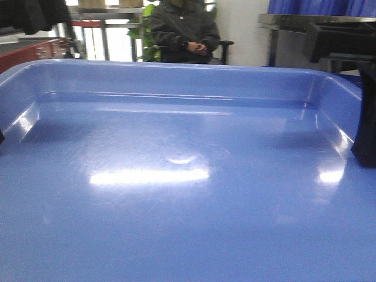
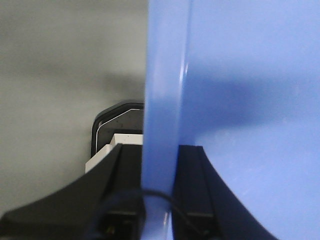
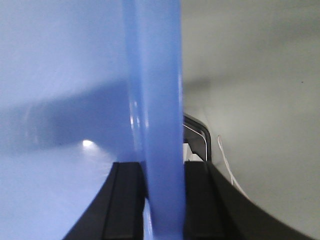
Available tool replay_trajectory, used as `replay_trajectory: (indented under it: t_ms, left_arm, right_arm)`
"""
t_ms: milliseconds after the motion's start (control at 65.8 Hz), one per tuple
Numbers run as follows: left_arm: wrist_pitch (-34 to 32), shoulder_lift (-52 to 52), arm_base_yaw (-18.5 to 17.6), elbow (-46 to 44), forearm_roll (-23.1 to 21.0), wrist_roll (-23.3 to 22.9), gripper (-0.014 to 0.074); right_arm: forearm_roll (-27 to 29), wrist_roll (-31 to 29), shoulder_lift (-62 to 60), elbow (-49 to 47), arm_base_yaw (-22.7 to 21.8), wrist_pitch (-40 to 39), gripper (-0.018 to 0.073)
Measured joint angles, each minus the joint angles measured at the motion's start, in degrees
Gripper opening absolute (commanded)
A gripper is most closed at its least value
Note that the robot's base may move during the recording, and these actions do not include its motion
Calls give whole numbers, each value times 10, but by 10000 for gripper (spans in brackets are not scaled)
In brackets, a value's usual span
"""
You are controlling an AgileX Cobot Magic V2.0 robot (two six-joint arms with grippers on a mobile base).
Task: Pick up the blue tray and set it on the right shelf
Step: 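Hold the tray while the base drives up to the steel shelf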
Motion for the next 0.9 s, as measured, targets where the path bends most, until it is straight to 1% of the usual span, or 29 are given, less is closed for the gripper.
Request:
replay_trajectory:
  t_ms: [897]
  left_arm:
    - [0, 0, 0, 0, 0, 0, 0]
  right_arm:
    - [0, 0, 0, 0, 0, 0, 202]
